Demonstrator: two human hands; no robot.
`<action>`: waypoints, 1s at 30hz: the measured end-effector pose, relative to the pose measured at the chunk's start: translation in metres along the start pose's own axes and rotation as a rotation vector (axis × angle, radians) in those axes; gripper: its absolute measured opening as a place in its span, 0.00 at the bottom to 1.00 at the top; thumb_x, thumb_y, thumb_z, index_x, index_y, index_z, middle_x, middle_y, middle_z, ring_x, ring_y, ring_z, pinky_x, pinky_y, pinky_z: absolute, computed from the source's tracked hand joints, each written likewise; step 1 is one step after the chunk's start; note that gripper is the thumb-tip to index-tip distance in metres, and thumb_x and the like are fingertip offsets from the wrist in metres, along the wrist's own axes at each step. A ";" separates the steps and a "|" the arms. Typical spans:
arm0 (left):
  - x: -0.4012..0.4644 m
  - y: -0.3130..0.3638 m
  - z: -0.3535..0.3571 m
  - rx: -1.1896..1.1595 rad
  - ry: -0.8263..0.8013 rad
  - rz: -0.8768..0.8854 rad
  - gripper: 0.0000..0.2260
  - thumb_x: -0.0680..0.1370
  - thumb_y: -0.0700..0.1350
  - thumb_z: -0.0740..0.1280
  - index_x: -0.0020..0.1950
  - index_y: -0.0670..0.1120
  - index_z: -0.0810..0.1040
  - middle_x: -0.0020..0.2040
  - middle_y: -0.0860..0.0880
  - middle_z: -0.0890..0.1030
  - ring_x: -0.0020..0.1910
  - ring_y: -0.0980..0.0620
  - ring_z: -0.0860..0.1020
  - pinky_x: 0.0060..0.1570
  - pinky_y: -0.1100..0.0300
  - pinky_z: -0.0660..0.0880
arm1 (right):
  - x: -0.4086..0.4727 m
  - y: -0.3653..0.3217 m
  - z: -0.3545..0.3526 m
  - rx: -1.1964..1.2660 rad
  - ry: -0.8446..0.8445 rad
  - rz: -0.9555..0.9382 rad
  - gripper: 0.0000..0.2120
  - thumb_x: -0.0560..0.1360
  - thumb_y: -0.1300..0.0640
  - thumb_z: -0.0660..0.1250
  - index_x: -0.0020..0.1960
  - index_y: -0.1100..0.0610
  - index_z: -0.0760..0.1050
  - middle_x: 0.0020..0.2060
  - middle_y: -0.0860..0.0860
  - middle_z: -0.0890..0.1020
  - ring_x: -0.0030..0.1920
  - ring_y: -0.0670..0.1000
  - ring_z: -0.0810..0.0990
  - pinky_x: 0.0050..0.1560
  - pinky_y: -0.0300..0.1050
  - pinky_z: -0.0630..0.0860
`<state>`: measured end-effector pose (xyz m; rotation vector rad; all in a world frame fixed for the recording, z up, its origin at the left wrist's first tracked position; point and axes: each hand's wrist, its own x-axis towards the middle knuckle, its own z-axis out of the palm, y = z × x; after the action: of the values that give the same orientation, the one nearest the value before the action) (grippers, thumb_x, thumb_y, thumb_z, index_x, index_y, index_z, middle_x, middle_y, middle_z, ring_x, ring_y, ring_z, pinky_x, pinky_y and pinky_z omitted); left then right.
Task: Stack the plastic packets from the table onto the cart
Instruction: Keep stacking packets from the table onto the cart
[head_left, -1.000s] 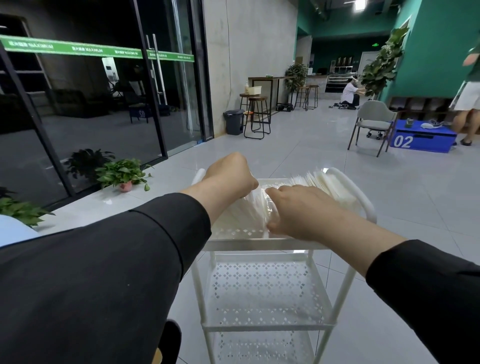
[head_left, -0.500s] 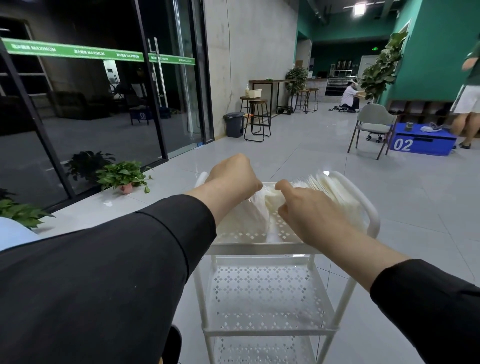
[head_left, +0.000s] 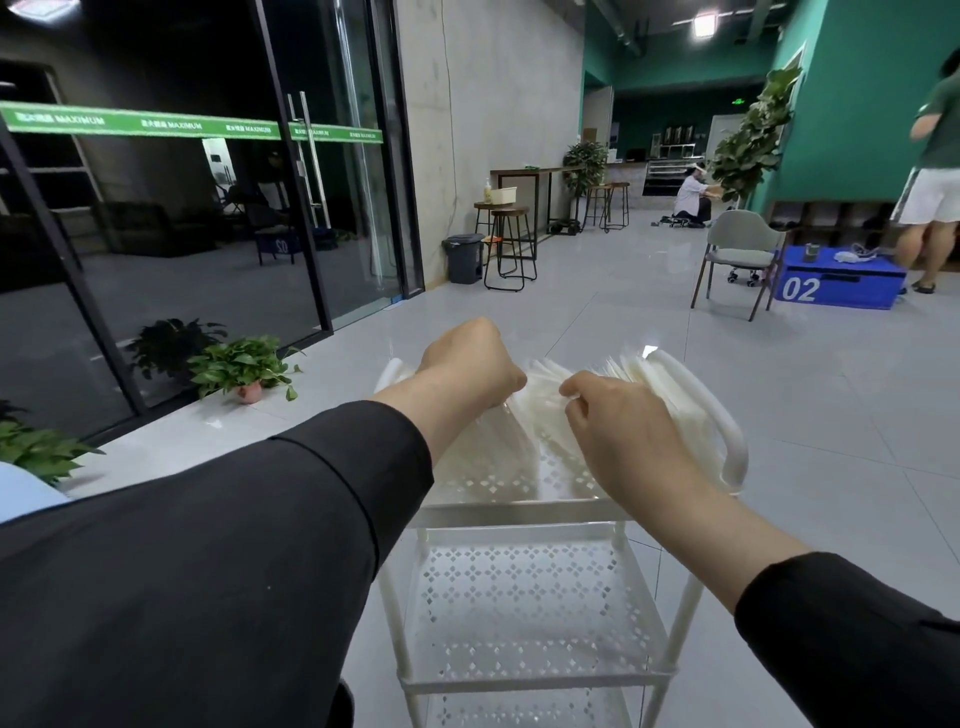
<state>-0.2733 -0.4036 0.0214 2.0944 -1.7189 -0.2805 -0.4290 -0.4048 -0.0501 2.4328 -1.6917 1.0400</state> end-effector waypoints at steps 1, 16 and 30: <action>0.001 0.002 0.003 -0.012 -0.006 -0.002 0.15 0.76 0.45 0.70 0.63 0.46 0.77 0.50 0.46 0.83 0.48 0.44 0.81 0.44 0.56 0.76 | 0.000 -0.001 -0.001 0.000 -0.003 0.009 0.14 0.81 0.58 0.58 0.61 0.54 0.79 0.53 0.52 0.84 0.54 0.57 0.79 0.51 0.50 0.75; -0.006 -0.003 0.035 0.277 0.011 0.134 0.23 0.85 0.60 0.46 0.76 0.53 0.66 0.79 0.45 0.64 0.75 0.41 0.65 0.70 0.40 0.60 | -0.010 0.021 -0.030 0.148 0.165 -0.153 0.16 0.81 0.48 0.59 0.59 0.54 0.81 0.62 0.49 0.81 0.62 0.49 0.77 0.62 0.40 0.68; -0.018 0.015 0.048 0.210 -0.058 0.324 0.30 0.84 0.64 0.45 0.82 0.49 0.55 0.80 0.48 0.63 0.79 0.47 0.60 0.78 0.43 0.51 | 0.010 0.097 -0.060 0.579 -0.205 0.569 0.26 0.80 0.36 0.61 0.50 0.59 0.82 0.45 0.53 0.83 0.44 0.54 0.81 0.53 0.53 0.80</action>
<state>-0.3102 -0.3971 -0.0165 1.9174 -2.1673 -0.0654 -0.5391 -0.4329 -0.0326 2.4670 -2.5541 1.5707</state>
